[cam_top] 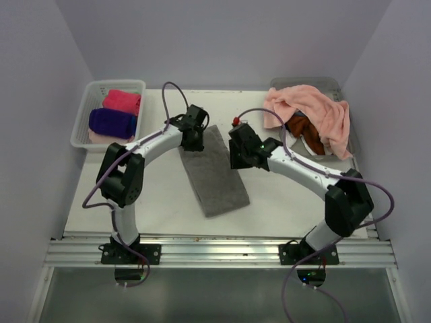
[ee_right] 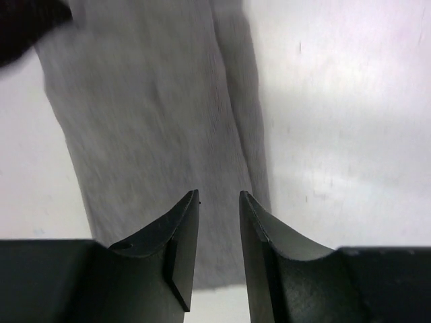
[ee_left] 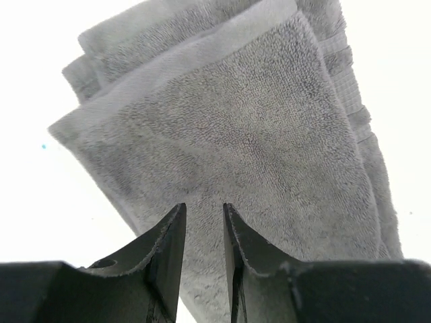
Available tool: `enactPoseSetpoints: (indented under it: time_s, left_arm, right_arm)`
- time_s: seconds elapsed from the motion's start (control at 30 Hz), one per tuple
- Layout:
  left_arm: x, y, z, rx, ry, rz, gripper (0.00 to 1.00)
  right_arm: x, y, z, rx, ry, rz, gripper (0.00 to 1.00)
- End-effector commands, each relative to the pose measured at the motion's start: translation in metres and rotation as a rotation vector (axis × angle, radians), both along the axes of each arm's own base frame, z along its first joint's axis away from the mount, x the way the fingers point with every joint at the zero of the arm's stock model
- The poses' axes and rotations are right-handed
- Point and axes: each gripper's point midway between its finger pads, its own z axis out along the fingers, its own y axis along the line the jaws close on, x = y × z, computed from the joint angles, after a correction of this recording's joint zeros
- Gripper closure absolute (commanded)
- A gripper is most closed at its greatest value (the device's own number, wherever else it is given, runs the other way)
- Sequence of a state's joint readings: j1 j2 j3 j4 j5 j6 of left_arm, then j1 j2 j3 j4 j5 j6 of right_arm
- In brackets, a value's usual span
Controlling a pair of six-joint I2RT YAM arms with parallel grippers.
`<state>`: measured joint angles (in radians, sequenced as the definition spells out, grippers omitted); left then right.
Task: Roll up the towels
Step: Fold the towel
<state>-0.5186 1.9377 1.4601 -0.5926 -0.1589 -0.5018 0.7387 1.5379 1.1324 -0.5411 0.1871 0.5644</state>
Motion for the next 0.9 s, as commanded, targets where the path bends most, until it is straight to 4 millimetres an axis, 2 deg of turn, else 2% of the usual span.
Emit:
enactPoseSetpoints:
  time_s: [0.0,0.03,0.07,0.1,0.13,0.17,0.2,0.23,0.27,0.3,0.37,0.43,0.47,0.57,0.67,0.87]
  left_arm:
    - [0.002,0.018,0.022,-0.004,-0.049,0.051,0.67]
    - [0.002,0.022,0.02,-0.011,-0.042,0.065,0.67]
    - [-0.001,0.029,0.015,-0.04,-0.017,0.085,0.67]
    - [0.001,0.033,0.014,-0.061,-0.012,0.103,0.67]
    - [0.002,0.038,0.012,-0.08,-0.006,0.121,0.64]
    - [0.002,0.05,0.007,-0.112,0.014,0.153,0.6]
    - [0.008,0.053,0.008,-0.135,-0.003,0.169,0.49]
    - [0.012,0.065,0.004,-0.144,0.001,0.203,0.41]
    - [0.015,0.068,0.004,-0.161,0.001,0.215,0.37]
    - [0.018,0.072,0.003,-0.163,-0.001,0.225,0.35]
    - [0.026,0.078,-0.001,-0.157,-0.01,0.247,0.35]
    - [0.031,0.083,-0.008,-0.145,-0.005,0.266,0.4]
    - [0.037,0.084,-0.007,-0.143,-0.021,0.278,0.42]
    - [0.045,0.084,-0.017,-0.154,-0.008,0.285,0.48]
    - [0.048,0.078,-0.028,-0.177,0.019,0.273,0.5]
    - [0.05,0.061,-0.04,-0.251,0.055,0.245,0.47]
  right_arm:
    - [0.059,0.014,0.029,-0.018,-0.098,0.069,0.66]
    - [0.068,0.021,0.01,-0.043,-0.048,0.097,0.66]
    - [0.09,0.031,0.031,-0.025,-0.09,0.118,0.66]
    - [0.1,0.035,0.031,-0.029,-0.087,0.127,0.66]
    - [0.106,0.039,0.007,-0.063,-0.03,0.145,0.65]
    - [0.126,0.047,0.027,-0.046,-0.079,0.152,0.65]
    - [0.134,0.051,0.024,-0.052,-0.075,0.161,0.63]
    - [0.137,0.054,0.02,-0.058,-0.059,0.174,0.62]
    - [0.15,0.064,0.016,-0.052,-0.058,0.189,0.62]
    - [0.153,0.068,0.013,-0.049,-0.05,0.199,0.59]
    - [0.165,0.076,0.002,-0.045,-0.028,0.205,0.58]
    - [0.173,0.083,0.003,-0.019,-0.03,0.21,0.56]
    - [0.175,0.085,-0.007,-0.022,-0.012,0.208,0.56]
    - [0.182,0.091,-0.013,-0.007,-0.018,0.2,0.55]
    - [0.188,0.094,-0.018,-0.001,-0.02,0.193,0.55]
    - [0.193,0.093,-0.041,-0.02,0.009,0.19,0.56]
